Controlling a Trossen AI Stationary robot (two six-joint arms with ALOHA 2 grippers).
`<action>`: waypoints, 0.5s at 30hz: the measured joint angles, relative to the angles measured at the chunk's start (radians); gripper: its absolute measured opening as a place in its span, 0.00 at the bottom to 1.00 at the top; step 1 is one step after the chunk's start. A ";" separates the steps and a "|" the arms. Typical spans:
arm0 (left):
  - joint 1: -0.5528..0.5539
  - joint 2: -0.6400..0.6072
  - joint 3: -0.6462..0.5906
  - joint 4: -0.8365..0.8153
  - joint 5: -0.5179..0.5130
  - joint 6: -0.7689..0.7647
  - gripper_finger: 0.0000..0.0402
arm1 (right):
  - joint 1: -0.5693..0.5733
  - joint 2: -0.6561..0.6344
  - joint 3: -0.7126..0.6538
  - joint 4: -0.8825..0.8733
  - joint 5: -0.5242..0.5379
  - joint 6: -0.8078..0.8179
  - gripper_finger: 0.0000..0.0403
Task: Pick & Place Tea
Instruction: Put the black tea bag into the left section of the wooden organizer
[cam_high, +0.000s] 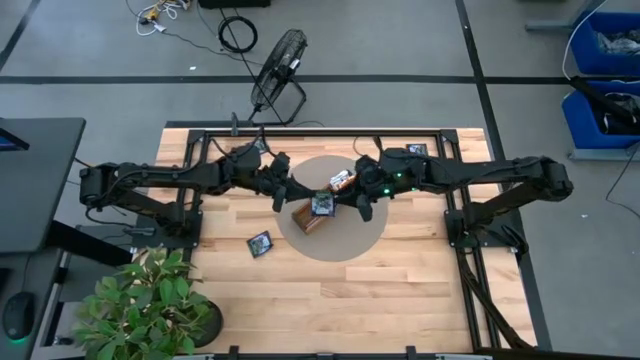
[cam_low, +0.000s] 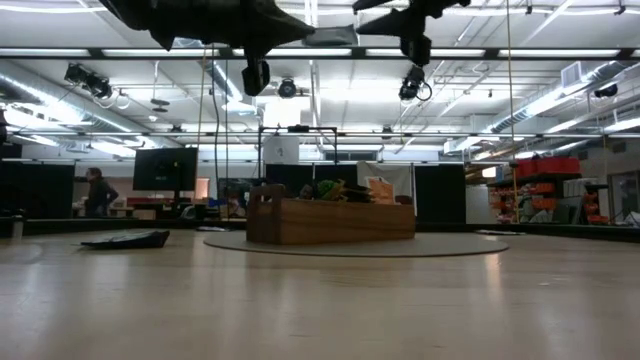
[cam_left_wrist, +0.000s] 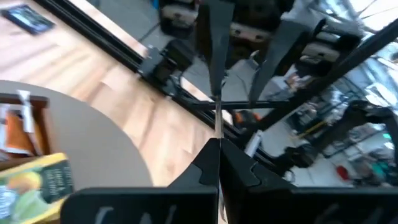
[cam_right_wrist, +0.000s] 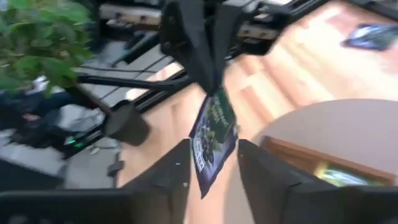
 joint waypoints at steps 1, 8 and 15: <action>-0.003 0.000 0.000 -0.004 -0.015 0.007 0.00 | 0.000 -0.013 0.000 -0.020 0.024 -0.002 0.37; -0.064 -0.002 0.000 -0.067 -0.192 0.081 0.00 | 0.000 -0.106 0.000 -0.167 0.204 -0.028 0.52; -0.151 -0.055 -0.032 -0.216 -0.560 0.099 0.00 | 0.000 -0.167 0.000 -0.253 0.312 -0.040 0.55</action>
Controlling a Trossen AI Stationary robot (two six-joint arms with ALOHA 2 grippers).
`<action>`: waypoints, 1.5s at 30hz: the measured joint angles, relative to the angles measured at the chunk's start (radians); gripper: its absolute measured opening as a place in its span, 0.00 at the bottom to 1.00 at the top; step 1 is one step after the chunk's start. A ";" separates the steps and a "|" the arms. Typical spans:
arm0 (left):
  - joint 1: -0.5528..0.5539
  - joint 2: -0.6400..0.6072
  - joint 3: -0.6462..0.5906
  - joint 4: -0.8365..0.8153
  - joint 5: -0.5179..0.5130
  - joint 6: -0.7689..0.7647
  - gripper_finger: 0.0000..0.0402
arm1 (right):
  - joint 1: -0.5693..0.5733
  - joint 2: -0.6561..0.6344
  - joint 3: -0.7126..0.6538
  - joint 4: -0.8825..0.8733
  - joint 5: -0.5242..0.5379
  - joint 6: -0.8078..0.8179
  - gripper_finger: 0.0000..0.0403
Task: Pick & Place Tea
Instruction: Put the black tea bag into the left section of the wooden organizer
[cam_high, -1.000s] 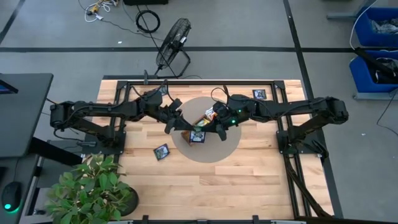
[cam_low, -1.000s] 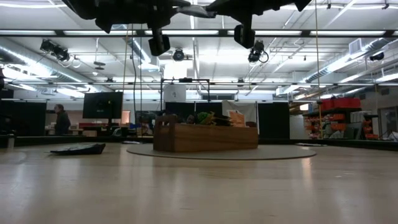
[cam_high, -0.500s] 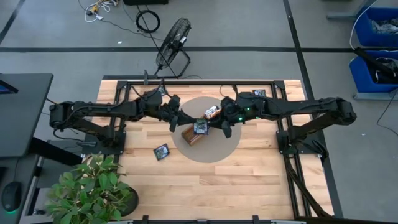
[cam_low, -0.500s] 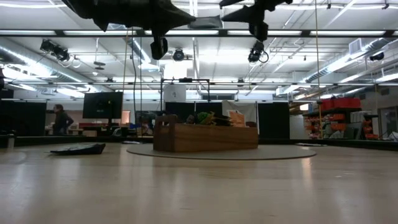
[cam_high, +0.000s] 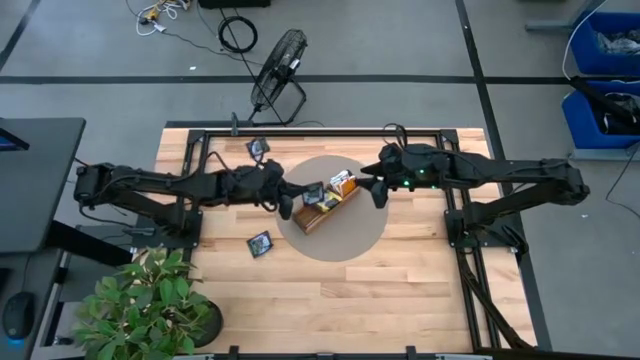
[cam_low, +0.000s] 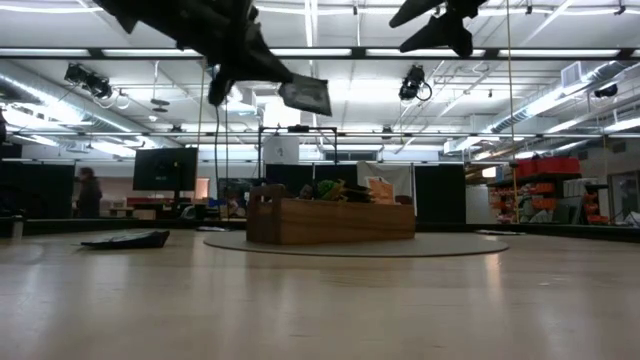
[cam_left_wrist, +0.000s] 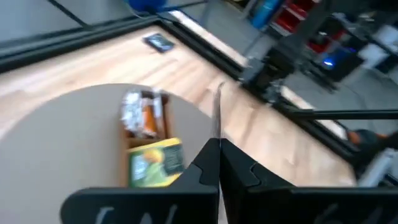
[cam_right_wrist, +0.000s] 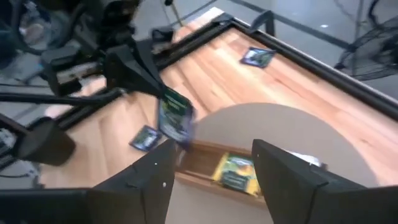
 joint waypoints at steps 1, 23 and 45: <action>-0.011 -0.013 -0.017 -0.003 -0.032 0.002 0.00 | 0.000 -0.005 0.000 -0.013 0.012 -0.006 0.55; -0.165 0.083 -0.155 0.040 -0.449 -0.146 0.00 | 0.000 -0.012 0.000 -0.062 0.084 -0.015 0.52; -0.171 0.276 -0.155 0.197 -0.448 -0.200 0.00 | 0.000 -0.011 0.000 -0.118 0.081 0.000 0.52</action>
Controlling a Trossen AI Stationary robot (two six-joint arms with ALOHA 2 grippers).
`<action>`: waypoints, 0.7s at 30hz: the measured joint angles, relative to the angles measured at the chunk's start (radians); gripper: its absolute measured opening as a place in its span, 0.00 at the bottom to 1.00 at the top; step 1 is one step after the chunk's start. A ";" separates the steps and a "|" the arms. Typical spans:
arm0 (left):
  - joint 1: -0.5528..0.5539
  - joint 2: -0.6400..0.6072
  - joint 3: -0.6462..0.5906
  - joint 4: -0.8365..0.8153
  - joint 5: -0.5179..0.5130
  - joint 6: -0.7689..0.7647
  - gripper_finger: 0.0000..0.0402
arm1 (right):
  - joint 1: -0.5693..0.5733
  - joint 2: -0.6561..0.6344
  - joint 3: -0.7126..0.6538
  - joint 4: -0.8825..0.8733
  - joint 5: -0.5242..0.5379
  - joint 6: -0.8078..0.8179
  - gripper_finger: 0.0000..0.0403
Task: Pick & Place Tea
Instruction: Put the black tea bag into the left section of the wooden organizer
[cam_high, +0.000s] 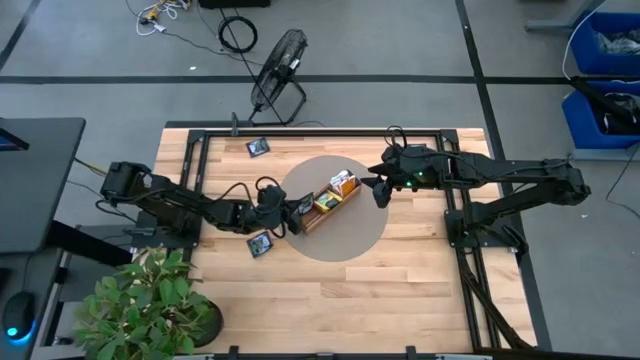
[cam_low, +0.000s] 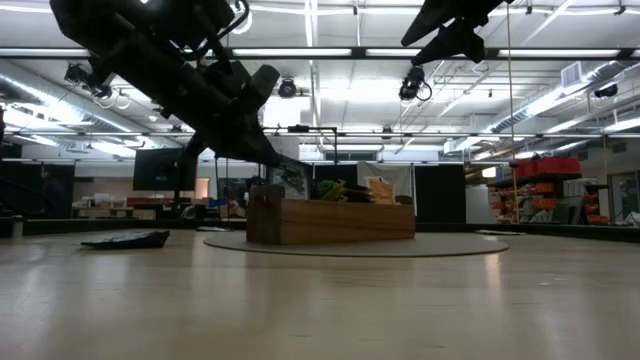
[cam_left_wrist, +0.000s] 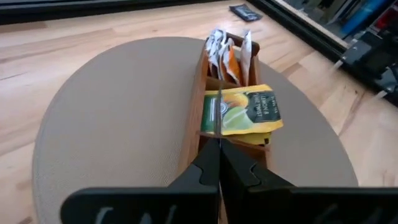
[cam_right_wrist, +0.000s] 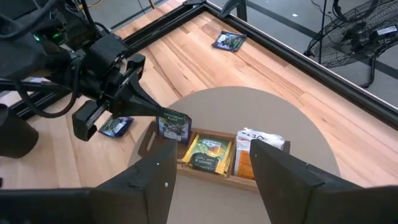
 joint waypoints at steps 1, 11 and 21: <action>0.000 0.006 0.001 0.004 0.000 0.000 0.00 | 0.000 0.000 0.000 0.000 0.000 0.000 0.52; 0.000 0.058 0.000 0.006 0.007 0.009 0.01 | -0.002 0.000 0.000 -0.006 0.001 -0.003 0.52; 0.001 0.058 0.000 -0.004 0.037 -0.003 0.15 | -0.003 0.000 0.000 -0.005 0.001 0.003 0.52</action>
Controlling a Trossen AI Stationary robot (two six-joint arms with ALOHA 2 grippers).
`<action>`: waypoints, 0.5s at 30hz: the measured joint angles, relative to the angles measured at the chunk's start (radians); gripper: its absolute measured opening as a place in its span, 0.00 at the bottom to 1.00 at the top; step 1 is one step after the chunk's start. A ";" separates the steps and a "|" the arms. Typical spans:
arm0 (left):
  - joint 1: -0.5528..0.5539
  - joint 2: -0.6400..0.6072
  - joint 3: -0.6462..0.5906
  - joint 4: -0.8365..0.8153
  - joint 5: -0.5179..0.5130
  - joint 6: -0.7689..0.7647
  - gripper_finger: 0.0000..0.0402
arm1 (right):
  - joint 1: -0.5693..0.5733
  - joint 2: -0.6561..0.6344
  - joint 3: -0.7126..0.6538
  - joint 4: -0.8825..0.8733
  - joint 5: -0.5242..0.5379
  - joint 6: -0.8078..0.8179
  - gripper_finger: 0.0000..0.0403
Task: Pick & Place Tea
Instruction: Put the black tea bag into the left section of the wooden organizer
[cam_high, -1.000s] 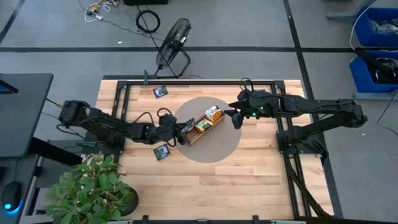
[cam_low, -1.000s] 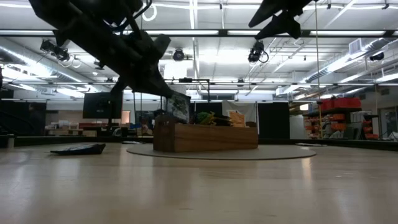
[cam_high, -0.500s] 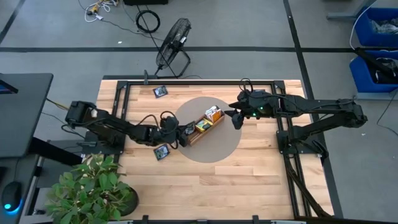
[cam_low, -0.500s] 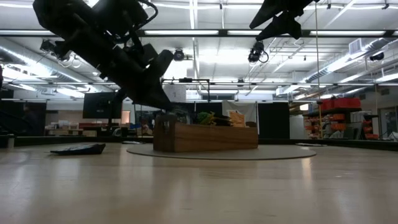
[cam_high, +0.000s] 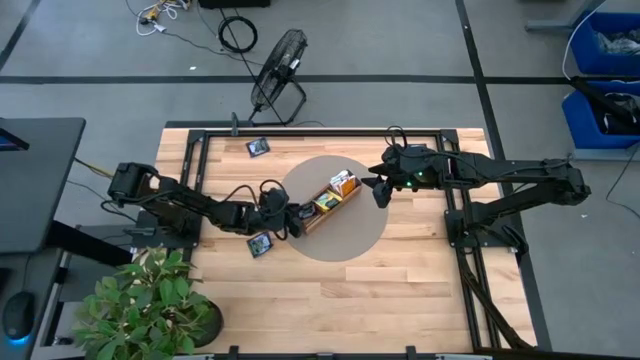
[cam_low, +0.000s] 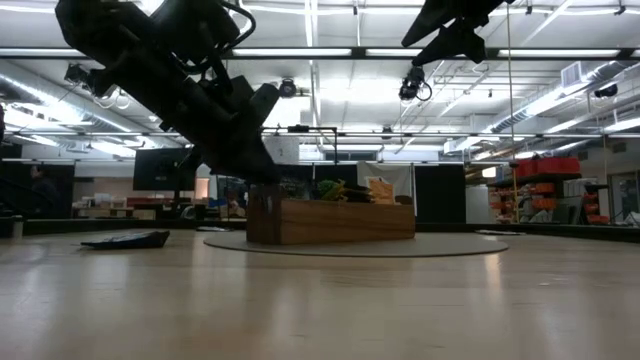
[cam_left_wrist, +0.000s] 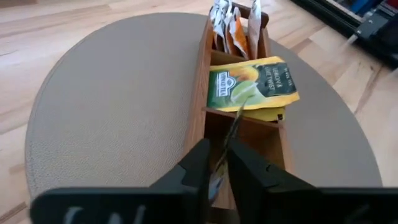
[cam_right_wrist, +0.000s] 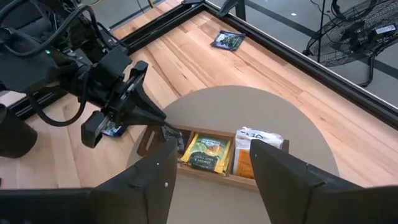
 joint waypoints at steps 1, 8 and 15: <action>0.000 0.000 0.000 0.001 0.000 -0.001 0.17 | 0.000 0.000 0.000 0.000 0.000 0.000 0.52; 0.000 -0.011 0.000 0.049 0.046 -0.021 0.31 | 0.000 0.000 0.000 0.001 0.002 0.000 0.52; 0.014 -0.024 0.002 0.110 0.095 0.054 0.39 | 0.000 0.000 0.000 -0.002 0.001 0.000 0.52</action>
